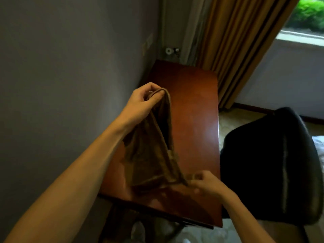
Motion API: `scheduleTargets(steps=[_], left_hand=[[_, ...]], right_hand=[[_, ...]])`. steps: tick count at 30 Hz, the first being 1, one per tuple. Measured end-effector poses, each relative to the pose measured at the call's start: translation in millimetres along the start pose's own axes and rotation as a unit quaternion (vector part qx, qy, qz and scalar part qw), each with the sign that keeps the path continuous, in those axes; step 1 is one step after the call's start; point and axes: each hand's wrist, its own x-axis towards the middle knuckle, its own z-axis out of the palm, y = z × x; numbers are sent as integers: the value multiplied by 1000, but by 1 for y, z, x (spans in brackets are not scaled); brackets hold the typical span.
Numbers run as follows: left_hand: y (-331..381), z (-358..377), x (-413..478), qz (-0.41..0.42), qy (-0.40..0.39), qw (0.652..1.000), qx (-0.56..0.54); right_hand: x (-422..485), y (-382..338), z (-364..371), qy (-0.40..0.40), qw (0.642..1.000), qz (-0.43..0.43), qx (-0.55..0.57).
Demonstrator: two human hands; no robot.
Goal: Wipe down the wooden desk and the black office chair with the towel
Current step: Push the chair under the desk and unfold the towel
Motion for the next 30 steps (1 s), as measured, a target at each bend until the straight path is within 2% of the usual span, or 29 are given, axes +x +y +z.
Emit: scheduleTargets(steps=[2,3,6,10,12,14,17,20,23,26,28,30], left_hand=[[8,5,13,16,-97,995,19],[13,8,17,21,-138,990,23],[26,17,29,44,-227,971,51],[45,6,41,89,-276,955,62],[54,-8,47,98,-287,951,55],[60,-24,50,107,-288,950,60],[59,-43,54,110,-244,960,83],[48,-50,54,83,-184,976,76],[38,-45,54,65,-151,981,105],[29,-34,55,72,-133,979,136],[22,-25,55,59,-119,981,140],[16,-16,55,59,-97,982,150]], right_hand=[[6,11,2,76,991,30,-110],[9,11,2,119,985,18,-128],[19,2,-5,190,976,-94,-60],[32,-30,-27,266,939,-220,5],[39,-48,-40,291,923,-251,31],[47,-63,-52,289,923,-248,51],[55,-71,-64,252,948,-172,93],[56,-66,-61,134,980,-49,142],[63,-54,-40,42,993,57,93],[69,-44,-15,27,995,93,36],[71,-35,6,-41,991,113,57],[71,-27,34,-130,976,110,139]])
